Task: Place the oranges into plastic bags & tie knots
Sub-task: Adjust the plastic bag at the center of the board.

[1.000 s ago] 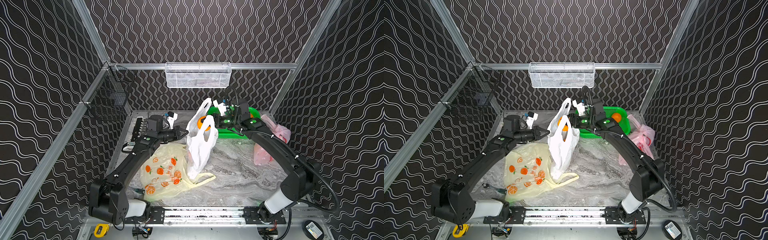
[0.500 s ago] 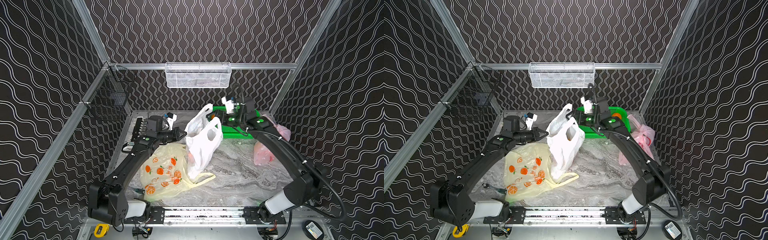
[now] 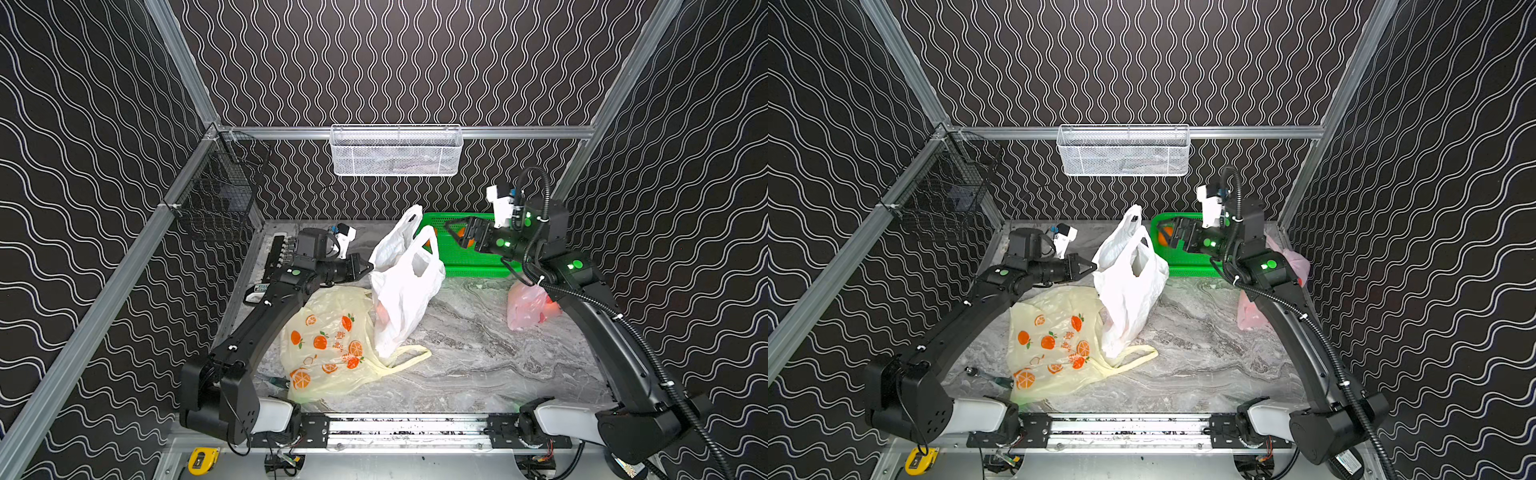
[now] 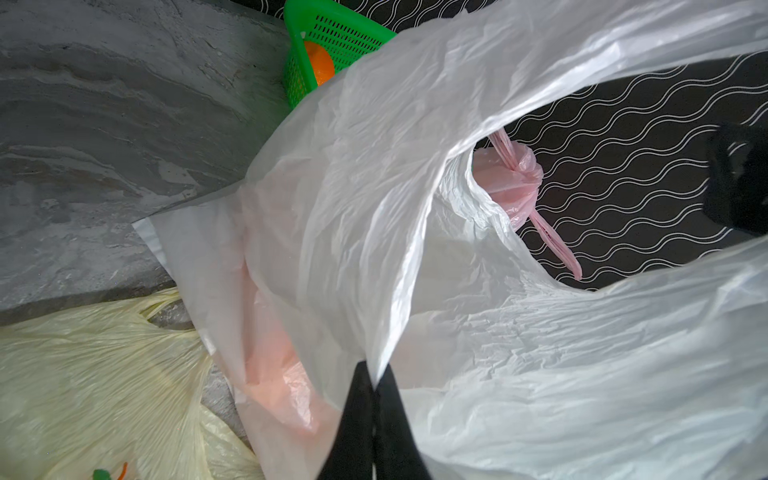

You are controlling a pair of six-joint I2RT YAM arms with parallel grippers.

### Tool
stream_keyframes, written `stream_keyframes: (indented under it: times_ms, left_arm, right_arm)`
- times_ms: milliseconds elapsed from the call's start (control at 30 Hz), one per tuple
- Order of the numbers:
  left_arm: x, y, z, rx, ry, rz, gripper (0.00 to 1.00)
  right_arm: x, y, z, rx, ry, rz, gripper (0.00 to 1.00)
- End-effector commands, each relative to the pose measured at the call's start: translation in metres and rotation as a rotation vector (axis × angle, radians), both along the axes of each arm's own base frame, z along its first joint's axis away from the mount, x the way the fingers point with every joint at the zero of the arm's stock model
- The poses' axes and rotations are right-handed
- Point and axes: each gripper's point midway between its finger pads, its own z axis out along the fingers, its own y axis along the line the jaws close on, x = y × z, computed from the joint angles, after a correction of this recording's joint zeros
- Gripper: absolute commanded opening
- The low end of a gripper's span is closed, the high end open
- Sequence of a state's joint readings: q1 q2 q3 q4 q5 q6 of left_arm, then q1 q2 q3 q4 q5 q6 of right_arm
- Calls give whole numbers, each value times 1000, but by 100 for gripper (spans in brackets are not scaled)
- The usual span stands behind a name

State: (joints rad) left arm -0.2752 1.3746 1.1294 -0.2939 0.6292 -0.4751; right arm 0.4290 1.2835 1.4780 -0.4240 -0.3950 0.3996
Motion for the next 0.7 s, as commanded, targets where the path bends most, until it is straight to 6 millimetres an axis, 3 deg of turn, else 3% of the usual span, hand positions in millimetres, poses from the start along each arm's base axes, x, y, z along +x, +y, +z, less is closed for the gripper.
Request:
stream_keyframes:
  times_ms: [0,200,400,533,667]
  left_arm:
    - [2,-1,3,3,-24,-13,0]
    - [4,-1,3,1,-22,-10,0]
    - [5,-2,2,6,-20,-19,0]
    - [5,-2,2,13,-20,-27,0]
    - [5,-3,3,12,-23,-31,0]
  right_arm:
    - [-10,10,8,-6,-27,-18,100]
    - [-11,12,0,11,42,-258,100]
    - [-7,38,-21,-101,83,-311,100]
    - [2,43,-26,-183,74,-369,91]
    - [10,43,-27,-226,62,-406,76]
